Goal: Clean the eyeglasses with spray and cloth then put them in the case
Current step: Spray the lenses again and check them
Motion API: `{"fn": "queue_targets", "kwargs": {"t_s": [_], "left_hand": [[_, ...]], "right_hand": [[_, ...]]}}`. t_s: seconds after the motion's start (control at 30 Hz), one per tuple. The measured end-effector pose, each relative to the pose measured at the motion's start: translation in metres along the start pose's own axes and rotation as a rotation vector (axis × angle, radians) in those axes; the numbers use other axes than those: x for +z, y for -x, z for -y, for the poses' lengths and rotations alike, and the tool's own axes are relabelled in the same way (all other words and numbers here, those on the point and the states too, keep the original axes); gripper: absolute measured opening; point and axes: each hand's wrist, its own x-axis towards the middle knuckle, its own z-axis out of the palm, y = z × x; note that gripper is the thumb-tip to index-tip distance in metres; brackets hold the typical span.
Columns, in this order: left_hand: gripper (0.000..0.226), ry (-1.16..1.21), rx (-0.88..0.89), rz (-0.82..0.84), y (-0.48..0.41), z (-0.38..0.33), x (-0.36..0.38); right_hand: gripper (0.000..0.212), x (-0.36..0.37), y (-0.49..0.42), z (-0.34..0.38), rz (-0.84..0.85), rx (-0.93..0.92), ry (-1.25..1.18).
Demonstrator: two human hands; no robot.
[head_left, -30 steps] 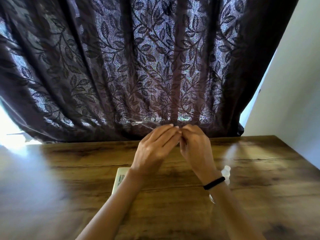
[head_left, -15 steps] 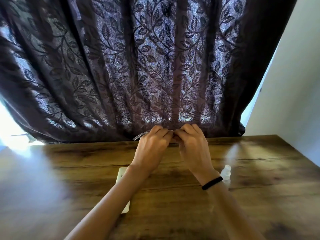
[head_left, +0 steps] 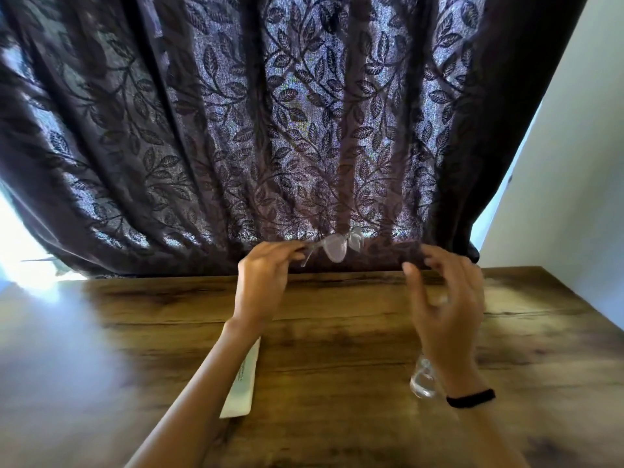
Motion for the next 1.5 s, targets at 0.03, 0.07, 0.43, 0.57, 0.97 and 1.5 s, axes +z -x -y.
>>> {"fn": "queue_targets", "kwargs": {"t_s": [0.03, 0.07, 0.43, 0.57, 0.97, 1.5], "left_hand": [[0.022, 0.013, -0.006, -0.021, 0.001, 0.004, 0.001], [0.021, 0.025, -0.011, -0.042, 0.002, 0.008, 0.002], [0.022, 0.208, -0.218, -0.176, 0.013, 0.03, 0.02], [0.021, 0.252, -0.284, -0.189, 0.016, 0.034, 0.019], [0.02, 0.287, -0.31, -0.241, 0.006, 0.04, 0.021], [0.021, 0.282, -0.278, -0.267, 0.002, 0.048, 0.019]], "right_hand": [[0.03, -0.006, 0.006, -0.008, 0.0, 0.033, 0.017], [0.033, -0.01, 0.012, -0.014, 0.012, 0.063, 0.032], [0.054, -0.01, 0.093, -0.051, 0.196, 0.182, 0.045], [0.059, -0.004, 0.11, -0.058, 0.24, 0.179, 0.05], [0.051, 0.036, 0.015, 0.029, 0.387, 0.019, -0.421], [0.047, 0.023, -0.017, 0.032, 0.335, 0.101, -0.513]]}}
